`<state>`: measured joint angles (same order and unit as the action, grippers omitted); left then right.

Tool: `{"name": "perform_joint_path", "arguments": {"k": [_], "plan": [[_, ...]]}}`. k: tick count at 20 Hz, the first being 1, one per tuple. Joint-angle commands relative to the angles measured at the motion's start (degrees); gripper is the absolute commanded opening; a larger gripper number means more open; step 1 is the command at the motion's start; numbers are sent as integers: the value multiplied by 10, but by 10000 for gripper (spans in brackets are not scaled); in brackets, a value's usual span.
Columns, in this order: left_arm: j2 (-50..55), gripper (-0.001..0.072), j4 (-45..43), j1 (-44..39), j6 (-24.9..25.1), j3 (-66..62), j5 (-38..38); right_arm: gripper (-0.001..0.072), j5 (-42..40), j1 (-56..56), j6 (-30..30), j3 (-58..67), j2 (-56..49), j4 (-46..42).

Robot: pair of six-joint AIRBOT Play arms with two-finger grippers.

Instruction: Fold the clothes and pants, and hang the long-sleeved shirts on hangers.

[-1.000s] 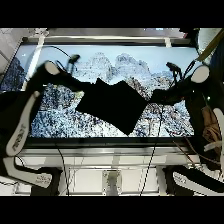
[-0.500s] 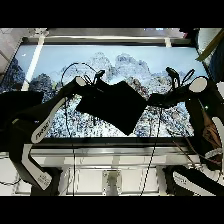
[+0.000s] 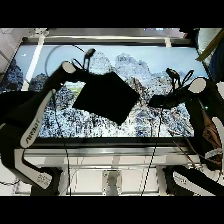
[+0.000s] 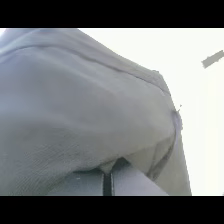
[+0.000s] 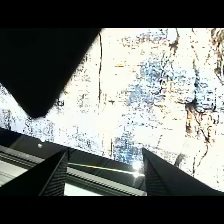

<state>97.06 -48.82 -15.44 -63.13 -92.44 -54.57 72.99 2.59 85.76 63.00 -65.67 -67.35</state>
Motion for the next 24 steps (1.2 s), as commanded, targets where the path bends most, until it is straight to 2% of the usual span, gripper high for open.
{"name": "perform_joint_path", "arguments": {"k": [1, 4, 6, 7, 8, 9, 10, 12, 15, 17, 18, 24], "plan": [[-31, 7, -131, 30, -49, -11, -66, 532, -16, 0, 1, 0, 0, -3], [-17, 7, -238, 30, -81, 1, -109, 532, -57, 0, 1, 0, 0, 16], [7, 16, -262, 31, -103, 12, -131, 533, -87, 3, 1, 0, -6, 50], [22, 247, -262, 31, -102, 12, -154, 533, -112, 8, 0, 0, -13, 70], [34, 642, -262, 31, -102, 12, -176, 534, -138, 13, -9, 0, -23, 86], [40, 679, -262, 31, -107, 12, -191, 535, -161, 18, -16, 0, -37, 99], [38, 679, -262, 34, -115, 12, -193, 536, -181, 19, -18, 0, -58, 116], [15, 679, -262, 47, -119, 12, -171, 641, -204, 17, -31, 0, -113, 173], [-49, 679, -262, 80, -119, 12, -139, 697, -211, 21, -110, 17, -218, 306], [-93, 679, -262, 104, -119, 12, -136, 697, -212, 29, -148, 43, -284, 381], [-113, 679, -262, 115, -119, 12, -136, 697, -211, 31, -149, 57, -312, 402], [-162, 678, -262, 144, -119, 12, -136, 700, -196, 62, -149, 122, -395, 412]]}}
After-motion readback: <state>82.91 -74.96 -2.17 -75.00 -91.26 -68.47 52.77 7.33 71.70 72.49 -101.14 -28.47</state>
